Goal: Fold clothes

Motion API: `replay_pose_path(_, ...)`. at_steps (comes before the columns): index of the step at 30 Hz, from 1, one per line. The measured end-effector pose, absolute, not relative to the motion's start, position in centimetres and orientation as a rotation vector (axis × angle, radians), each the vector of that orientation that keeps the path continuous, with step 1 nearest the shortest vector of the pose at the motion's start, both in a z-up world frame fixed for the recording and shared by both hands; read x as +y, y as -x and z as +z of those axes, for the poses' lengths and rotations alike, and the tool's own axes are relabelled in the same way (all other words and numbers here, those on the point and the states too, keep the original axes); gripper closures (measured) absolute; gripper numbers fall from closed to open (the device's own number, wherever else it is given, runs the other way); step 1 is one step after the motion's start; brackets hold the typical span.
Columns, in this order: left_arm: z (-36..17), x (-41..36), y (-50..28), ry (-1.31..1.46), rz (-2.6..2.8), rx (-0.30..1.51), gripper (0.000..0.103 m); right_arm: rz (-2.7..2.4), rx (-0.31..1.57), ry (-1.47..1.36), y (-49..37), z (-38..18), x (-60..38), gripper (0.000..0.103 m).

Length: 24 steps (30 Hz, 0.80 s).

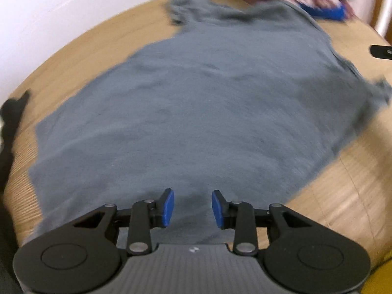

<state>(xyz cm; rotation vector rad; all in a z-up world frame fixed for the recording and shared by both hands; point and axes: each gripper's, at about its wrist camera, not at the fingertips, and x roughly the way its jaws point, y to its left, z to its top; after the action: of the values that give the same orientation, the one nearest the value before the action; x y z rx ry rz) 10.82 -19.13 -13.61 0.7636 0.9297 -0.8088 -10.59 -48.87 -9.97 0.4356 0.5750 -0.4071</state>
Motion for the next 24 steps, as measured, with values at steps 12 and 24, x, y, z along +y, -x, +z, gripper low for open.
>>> replay_pose_path(12, -12.4, -21.3, -27.2, -0.962, -0.652, 0.726, 0.061, -0.254, 0.747, -0.318, -12.2, -8.9, -57.2, 0.039)
replay_pose_path(24, -16.7, -23.8, -37.4, -1.151, -0.847, 0.755, 0.057, -0.323, 0.881, -0.390, -22.0, -14.0, -61.9, 0.039)
